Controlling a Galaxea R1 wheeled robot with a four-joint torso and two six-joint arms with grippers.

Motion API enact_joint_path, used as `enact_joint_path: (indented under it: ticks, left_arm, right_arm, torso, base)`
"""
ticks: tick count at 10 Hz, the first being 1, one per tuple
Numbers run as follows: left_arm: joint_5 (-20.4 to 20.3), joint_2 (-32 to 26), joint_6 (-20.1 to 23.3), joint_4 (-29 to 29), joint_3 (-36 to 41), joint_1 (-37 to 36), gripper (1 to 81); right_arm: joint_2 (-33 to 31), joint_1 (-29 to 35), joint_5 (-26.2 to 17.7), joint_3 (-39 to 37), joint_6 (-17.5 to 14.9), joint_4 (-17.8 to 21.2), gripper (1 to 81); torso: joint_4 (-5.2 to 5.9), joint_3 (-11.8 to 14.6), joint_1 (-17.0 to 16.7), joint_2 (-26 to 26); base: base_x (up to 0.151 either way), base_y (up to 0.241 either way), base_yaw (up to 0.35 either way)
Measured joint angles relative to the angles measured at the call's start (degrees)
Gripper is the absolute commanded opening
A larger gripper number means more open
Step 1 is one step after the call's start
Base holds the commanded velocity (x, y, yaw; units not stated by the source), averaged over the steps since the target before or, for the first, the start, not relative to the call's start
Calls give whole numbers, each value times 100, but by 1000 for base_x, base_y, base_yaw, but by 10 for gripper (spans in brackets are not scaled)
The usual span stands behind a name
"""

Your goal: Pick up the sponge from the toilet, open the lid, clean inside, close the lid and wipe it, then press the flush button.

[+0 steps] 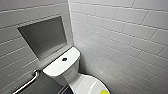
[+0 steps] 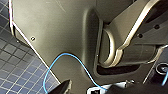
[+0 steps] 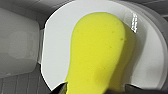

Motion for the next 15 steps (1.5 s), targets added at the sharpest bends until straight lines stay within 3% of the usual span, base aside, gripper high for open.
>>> enact_joint_path:
  ticks: [3, 6, 8, 12, 15]
  left_arm:
    - [-11, 0, 2, 0, -4, -2, 811]
    - [-9, 0, 2, 0, -54, -16, 811]
    - [-9, 2, 0, 0, -83, -61, 811]
    - [6, 44, 2, 0, -124, -68, 811]
    - [9, 63, 2, 0, -139, -63, 811]
  right_arm:
    - [110, 9, 0, -91, 0, -20, 811]
    - [300, 35, -4, -232, 2, -35, 811]
    - [230, 133, 2, -232, 2, -49, 811]
    - [-127, 374, 21, -140, 0, -71, 811]
    - [35, 369, 18, -119, 2, -90, 811]
  torso:
    - [0, -37, 0, 0]
    - [0, -437, 2, 2]
    - [0, -511, 4, 4]
    - [0, -505, 6, 4]
    - [0, -507, 6, 4]
  base:
    - [0, 0, 0]
    - [0, 0, 0]
    - [0, 0, 0]
    - [0, 0, 0]
    - [0, 0, 0]
